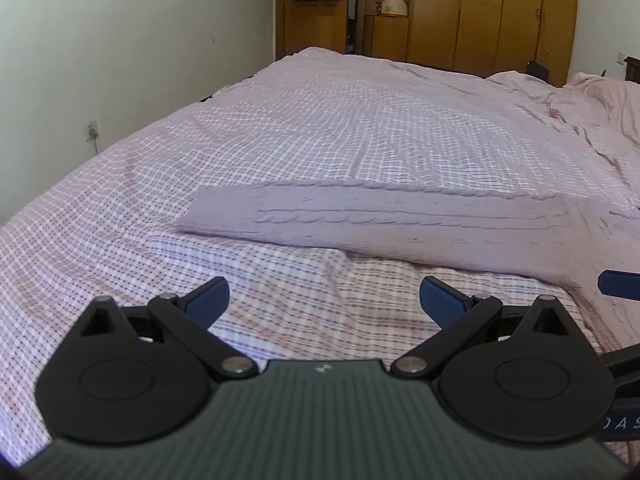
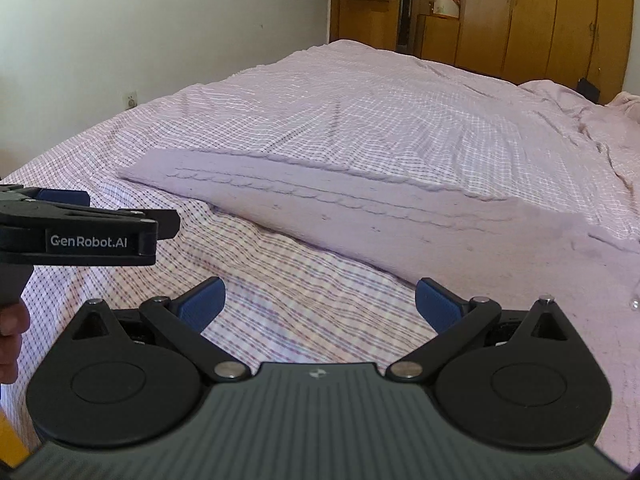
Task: Fold small clothes
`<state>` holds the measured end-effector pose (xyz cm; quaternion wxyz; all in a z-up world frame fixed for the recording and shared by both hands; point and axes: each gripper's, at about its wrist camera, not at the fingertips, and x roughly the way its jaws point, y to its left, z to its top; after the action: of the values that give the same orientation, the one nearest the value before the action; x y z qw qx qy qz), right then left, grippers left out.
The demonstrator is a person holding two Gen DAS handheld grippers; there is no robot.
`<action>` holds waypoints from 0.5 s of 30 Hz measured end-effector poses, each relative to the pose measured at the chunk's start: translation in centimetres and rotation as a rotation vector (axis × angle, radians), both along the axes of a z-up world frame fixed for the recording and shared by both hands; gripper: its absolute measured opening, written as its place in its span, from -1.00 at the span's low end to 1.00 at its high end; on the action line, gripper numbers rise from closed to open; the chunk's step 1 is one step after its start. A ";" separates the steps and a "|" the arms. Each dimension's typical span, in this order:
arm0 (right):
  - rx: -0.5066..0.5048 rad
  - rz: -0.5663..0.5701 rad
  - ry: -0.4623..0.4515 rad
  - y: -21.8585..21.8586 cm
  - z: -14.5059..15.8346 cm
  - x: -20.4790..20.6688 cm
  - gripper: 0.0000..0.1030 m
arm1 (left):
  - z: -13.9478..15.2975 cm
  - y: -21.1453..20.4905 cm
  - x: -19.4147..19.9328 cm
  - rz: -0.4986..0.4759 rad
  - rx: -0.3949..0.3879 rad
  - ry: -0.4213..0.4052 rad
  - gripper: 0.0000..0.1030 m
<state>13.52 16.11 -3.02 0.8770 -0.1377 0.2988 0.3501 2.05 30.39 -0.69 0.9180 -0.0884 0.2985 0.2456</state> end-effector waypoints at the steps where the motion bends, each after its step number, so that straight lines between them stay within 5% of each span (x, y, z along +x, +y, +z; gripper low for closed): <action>1: 0.003 -0.001 0.003 0.5 -0.2 0.0 1.00 | -0.2 0.4 -0.1 0.006 -0.005 0.002 1.00; 15: 0.030 0.013 0.023 4.7 -1.5 0.4 1.00 | -2.1 4.7 1.2 0.015 -0.093 0.017 1.00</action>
<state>13.95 20.84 -4.48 0.8732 -0.1222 0.3026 0.3619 3.26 35.08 -2.77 0.9085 -0.1311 0.3166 0.2393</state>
